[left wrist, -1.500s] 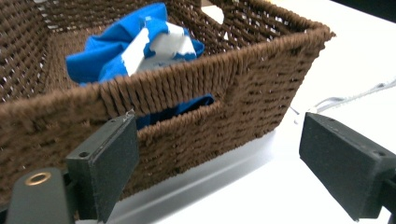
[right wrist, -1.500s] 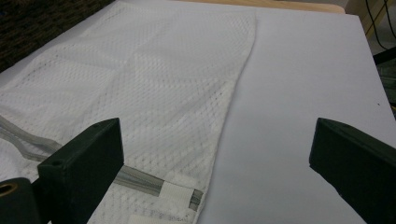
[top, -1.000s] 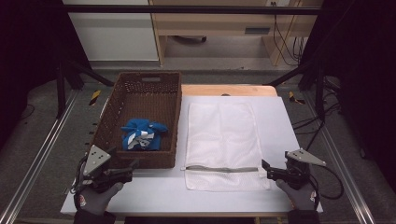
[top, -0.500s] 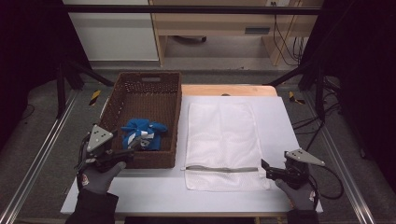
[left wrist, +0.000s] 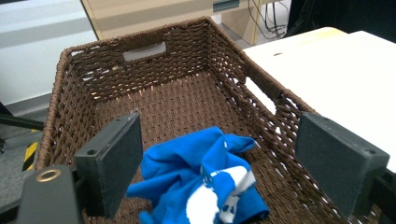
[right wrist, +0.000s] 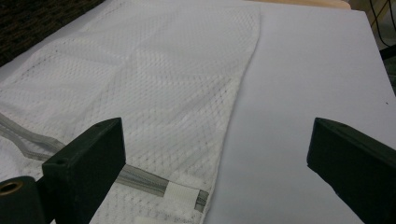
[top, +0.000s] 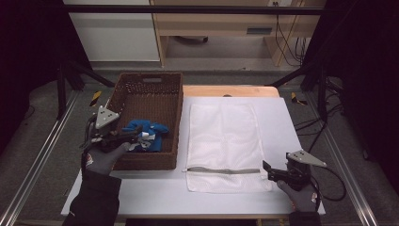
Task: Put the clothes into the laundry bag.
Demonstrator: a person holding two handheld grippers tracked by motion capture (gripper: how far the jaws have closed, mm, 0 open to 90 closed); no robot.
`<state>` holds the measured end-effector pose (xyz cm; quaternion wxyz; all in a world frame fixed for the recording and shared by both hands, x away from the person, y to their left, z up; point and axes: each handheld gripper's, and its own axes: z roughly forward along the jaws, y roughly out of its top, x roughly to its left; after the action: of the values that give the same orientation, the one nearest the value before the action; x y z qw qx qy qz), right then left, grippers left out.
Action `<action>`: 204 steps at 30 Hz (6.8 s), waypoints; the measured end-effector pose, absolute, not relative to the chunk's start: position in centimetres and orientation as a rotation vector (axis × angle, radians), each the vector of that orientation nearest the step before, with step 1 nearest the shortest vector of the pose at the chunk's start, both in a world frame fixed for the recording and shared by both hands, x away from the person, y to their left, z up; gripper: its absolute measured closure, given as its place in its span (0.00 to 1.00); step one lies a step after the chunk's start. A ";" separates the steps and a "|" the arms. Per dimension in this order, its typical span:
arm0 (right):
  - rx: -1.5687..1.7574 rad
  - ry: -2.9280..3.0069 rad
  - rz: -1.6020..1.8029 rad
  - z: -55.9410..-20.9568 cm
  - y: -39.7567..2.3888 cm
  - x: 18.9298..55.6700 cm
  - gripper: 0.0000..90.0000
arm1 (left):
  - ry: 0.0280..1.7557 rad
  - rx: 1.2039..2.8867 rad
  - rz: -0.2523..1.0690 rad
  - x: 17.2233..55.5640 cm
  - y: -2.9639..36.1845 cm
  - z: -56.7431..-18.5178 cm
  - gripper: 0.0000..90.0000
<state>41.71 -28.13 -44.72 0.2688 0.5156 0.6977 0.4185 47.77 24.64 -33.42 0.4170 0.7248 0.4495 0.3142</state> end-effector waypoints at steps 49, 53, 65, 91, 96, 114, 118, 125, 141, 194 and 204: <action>1.408 1.935 1.099 -45.3 -28.0 42.1 0.04 | 1.107 2.315 0.590 56.4 22.3 -38.5 0.02; 1.408 1.940 1.093 -45.4 -27.9 42.2 0.04 | 1.137 2.384 0.583 57.0 22.1 -40.2 0.01; 1.398 1.954 1.077 -45.6 -27.8 42.3 0.03 | 1.189 2.499 0.528 57.4 21.7 -41.7 0.09; 1.389 1.974 1.065 -45.8 -27.3 42.4 0.03 | 1.241 2.616 0.419 57.7 21.6 -42.6 0.67; 1.392 1.969 1.069 -45.7 -27.4 42.3 0.03 | 1.267 2.573 0.452 57.6 21.8 -42.3 0.75; 1.381 1.963 1.069 -45.6 -27.6 42.3 0.04 | 1.225 2.168 0.647 56.1 23.7 -39.1 0.78; 1.378 1.962 1.069 -45.5 -27.7 42.2 0.04 | 1.197 2.033 0.699 55.5 24.5 -38.0 0.78; 1.379 1.959 1.072 -45.5 -27.6 42.2 0.04 | 1.141 1.889 0.763 54.2 25.2 -35.1 0.79; 1.370 1.956 1.078 -45.3 -27.5 42.2 0.04 | 1.040 1.698 0.800 51.3 25.3 -29.2 0.79; 1.354 1.950 1.092 -45.0 -27.3 42.0 0.03 | 0.661 1.560 0.699 43.9 13.0 -18.3 0.79; 1.359 1.947 1.092 -45.0 -27.5 42.0 0.04 | 0.622 1.603 0.643 44.9 9.0 -20.1 0.78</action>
<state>41.99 -27.52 -45.03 0.2608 0.5021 0.7192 0.4034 44.89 8.98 -20.13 0.6076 0.6937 0.2690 0.2781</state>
